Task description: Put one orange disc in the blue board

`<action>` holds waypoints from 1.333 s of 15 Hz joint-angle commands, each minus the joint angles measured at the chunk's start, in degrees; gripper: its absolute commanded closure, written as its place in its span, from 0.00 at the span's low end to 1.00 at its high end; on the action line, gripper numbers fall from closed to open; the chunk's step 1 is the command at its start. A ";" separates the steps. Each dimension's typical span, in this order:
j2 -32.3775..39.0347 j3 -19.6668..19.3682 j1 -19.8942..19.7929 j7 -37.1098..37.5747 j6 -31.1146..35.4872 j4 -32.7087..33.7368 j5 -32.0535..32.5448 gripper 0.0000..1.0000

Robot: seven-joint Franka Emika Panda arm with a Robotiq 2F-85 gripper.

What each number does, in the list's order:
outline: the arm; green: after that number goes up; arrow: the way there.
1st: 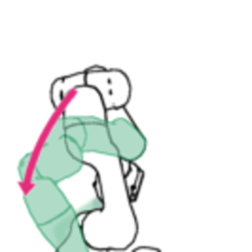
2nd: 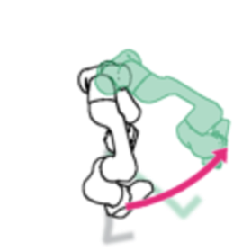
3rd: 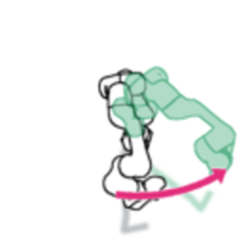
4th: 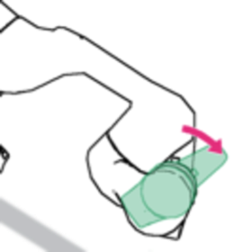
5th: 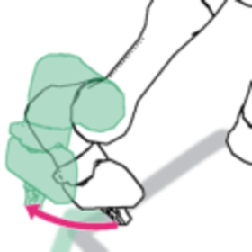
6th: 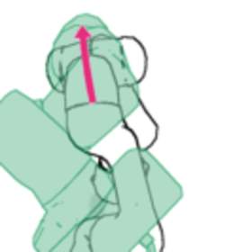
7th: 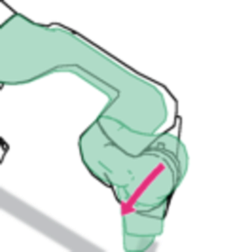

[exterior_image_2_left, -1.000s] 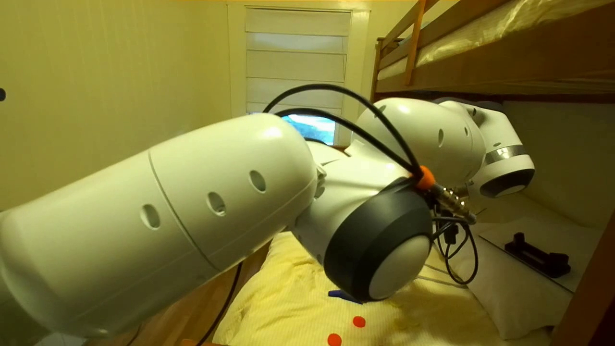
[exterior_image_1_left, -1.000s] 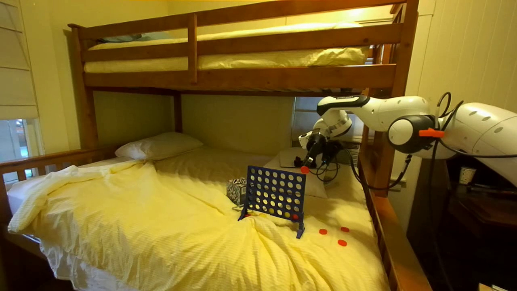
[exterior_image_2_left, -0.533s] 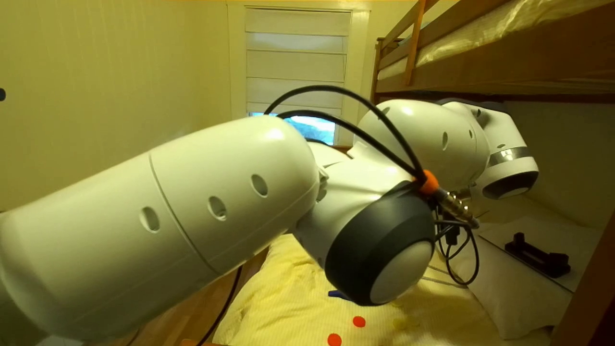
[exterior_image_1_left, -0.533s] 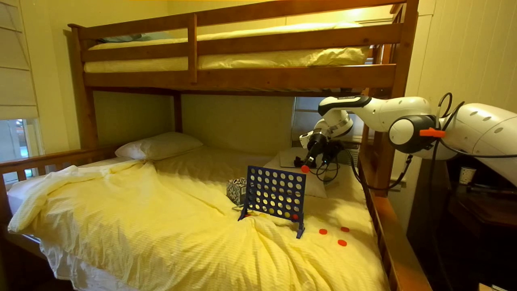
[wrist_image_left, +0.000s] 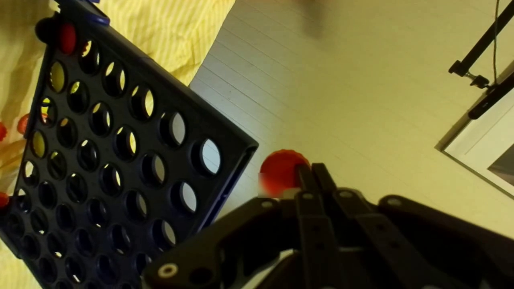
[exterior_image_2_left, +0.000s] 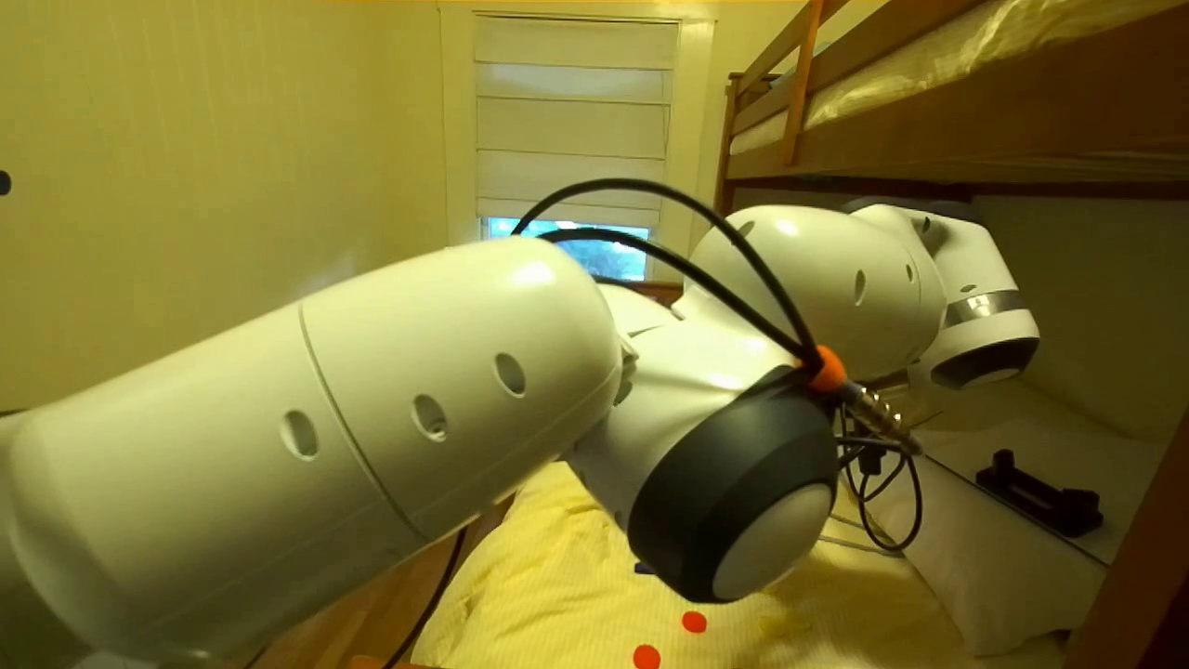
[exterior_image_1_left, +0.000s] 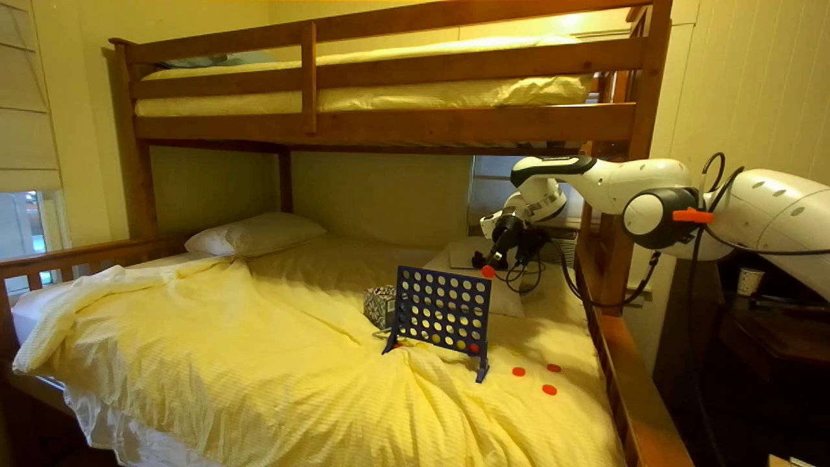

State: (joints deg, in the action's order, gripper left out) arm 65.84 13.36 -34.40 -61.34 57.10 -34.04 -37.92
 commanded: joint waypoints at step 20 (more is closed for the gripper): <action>3.75 2.31 -1.02 1.08 1.00 3.93 -1.27 0.99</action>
State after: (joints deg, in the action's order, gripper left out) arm 67.33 14.62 -35.19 -61.34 58.07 -33.46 -37.95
